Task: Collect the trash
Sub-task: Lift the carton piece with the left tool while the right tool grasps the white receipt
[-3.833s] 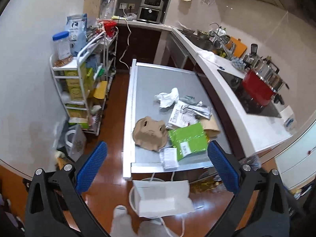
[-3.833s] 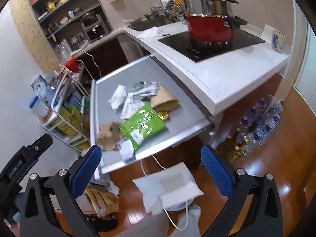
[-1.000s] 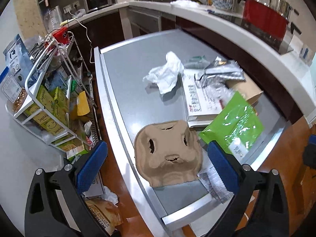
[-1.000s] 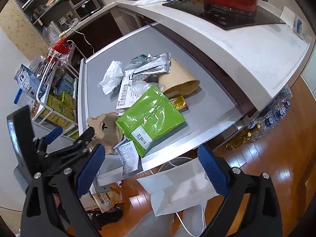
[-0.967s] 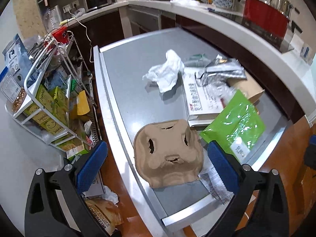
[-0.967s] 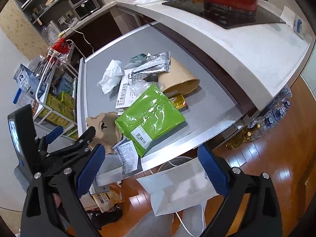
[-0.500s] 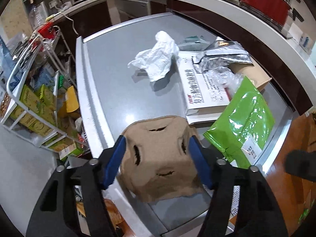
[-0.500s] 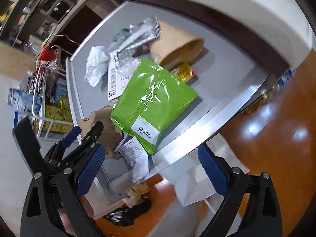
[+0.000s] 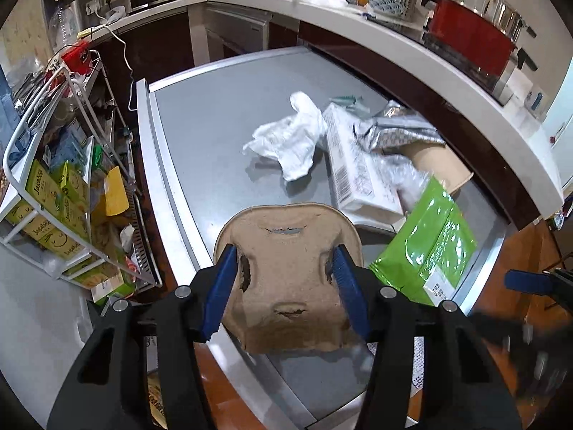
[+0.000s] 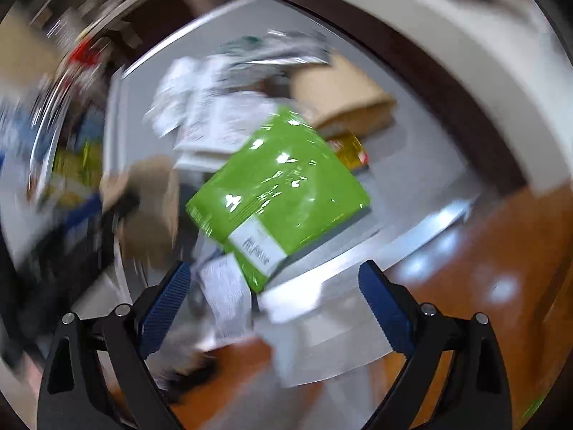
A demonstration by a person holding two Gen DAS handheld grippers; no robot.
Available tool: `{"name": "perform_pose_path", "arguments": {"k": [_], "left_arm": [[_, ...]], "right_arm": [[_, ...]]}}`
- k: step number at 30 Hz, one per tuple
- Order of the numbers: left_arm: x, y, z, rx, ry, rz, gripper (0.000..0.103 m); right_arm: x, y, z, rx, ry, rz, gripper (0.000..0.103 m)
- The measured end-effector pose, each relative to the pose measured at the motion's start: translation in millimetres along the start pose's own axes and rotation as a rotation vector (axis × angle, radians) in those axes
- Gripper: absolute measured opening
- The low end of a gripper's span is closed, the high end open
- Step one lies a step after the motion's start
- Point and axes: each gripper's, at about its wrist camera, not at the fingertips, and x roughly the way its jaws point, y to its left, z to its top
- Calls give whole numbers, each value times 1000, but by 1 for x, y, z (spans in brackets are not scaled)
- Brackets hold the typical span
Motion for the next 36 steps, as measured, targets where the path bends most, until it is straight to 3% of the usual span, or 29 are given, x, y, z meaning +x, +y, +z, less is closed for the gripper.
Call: {"name": "perform_pose_path", "arguments": {"k": [2,5,10,16,21,25,28,31,36], "left_arm": [[-1,3,2,1,-6,-7,55],[-2,6,3,3,-9,-13,55],[-4,11,3,-10,-9,-25,55],[-6,11,4,-17,-11,-26,55],[-8,14,6,-31,-12,-21,55],[-9,18,7,-45,-15,-18,55],[-11,18,7,-46,-22,-11,55],[-13,17,7,-51,-26,-8,55],[-16,17,7,-59,-30,-5,55]], "right_arm": [[-3,16,-13,-107,7,-14,80],[1,30,-26,-192,6,-54,80],[17,25,-37,-179,50,-13,80],[34,36,-39,-205,73,-34,80],[47,41,-39,-227,93,-45,59],[45,41,-34,-231,99,-9,30],[42,38,-32,-238,99,-5,30],[38,37,-31,-252,92,13,21],[35,40,-33,-301,95,53,22]]}}
